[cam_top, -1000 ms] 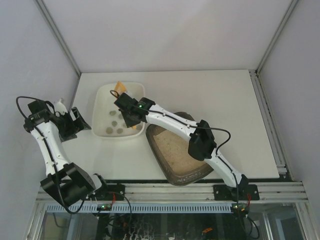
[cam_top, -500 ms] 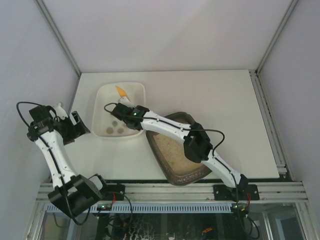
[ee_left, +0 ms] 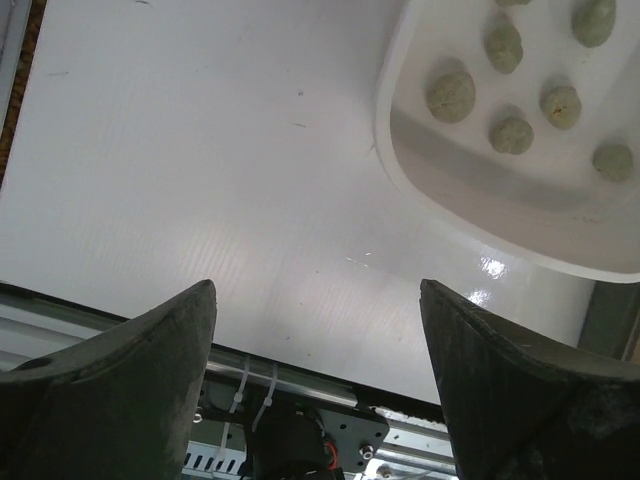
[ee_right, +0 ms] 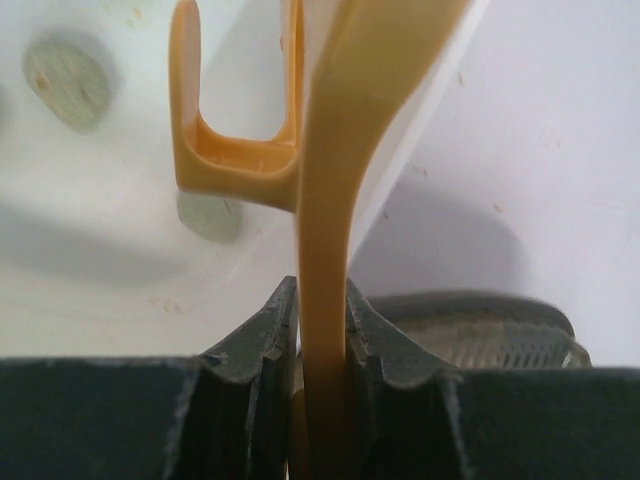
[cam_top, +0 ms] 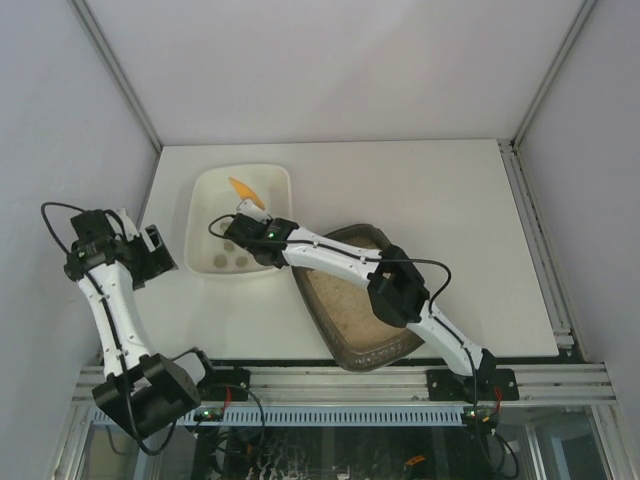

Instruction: Clean the litter box

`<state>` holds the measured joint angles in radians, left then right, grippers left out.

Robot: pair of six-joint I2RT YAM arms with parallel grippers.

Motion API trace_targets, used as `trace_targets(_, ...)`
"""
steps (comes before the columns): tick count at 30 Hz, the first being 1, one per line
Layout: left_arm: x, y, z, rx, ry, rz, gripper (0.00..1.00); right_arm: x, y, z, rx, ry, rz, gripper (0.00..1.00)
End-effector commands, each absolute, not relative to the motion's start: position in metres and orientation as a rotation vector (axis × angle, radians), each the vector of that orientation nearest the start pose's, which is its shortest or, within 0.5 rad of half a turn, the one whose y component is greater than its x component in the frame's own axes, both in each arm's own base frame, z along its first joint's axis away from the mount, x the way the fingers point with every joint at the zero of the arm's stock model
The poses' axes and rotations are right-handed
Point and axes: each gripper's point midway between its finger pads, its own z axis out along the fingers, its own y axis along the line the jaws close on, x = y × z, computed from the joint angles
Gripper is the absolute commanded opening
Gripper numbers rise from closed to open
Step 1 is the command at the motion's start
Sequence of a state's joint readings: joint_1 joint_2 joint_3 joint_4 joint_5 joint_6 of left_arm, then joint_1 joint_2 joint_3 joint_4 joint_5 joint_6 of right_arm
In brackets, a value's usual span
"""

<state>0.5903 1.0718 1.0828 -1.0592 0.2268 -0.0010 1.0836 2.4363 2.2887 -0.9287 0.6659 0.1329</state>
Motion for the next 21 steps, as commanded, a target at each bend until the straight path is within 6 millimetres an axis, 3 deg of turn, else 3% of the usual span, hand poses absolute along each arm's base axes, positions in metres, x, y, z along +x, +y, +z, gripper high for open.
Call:
trace_targets(1, 0.222, 0.087, 0.176, -0.581, 2.499, 0.074, 0.86, 0.333, 0.424, 0.187, -0.708, 2.109, -0.097, 0.00)
trace_targets(4, 0.240, 0.064, 0.182, -0.438, 2.501, 0.129, 0.86, 0.316, 0.411, 0.217, -0.620, 2.101, 0.072, 0.00)
trace_targets(8, 0.266, 0.033, 0.205, -0.301, 2.461, 0.149, 0.86, 0.296, 0.370, 0.239, -0.459, 2.140, 0.241, 0.00)
trace_targets(12, 0.292, -0.008, 0.233, -0.050, 2.367, 0.252, 0.85, 0.263, 0.336, 0.252, -0.337, 2.174, 0.589, 0.00)
trace_targets(13, 0.297, -0.018, 0.237, 0.001, 2.350, 0.261, 0.86, 0.255, 0.324, 0.266, -0.303, 2.146, 0.681, 0.00)
trace_targets(17, 0.305, -0.074, 0.235, 0.241, 2.398, 0.036, 0.84, 0.219, 0.288, 0.252, -0.258, 2.226, 0.802, 0.00)
trace_targets(19, 0.302, -0.103, 0.223, 0.363, 2.453, -0.089, 0.81, 0.204, 0.269, 0.240, -0.226, 2.282, 0.773, 0.00)
trace_targets(21, 0.297, -0.124, 0.207, 0.465, 2.496, -0.080, 0.81, 0.190, 0.253, 0.226, -0.187, 2.324, 0.765, 0.00)
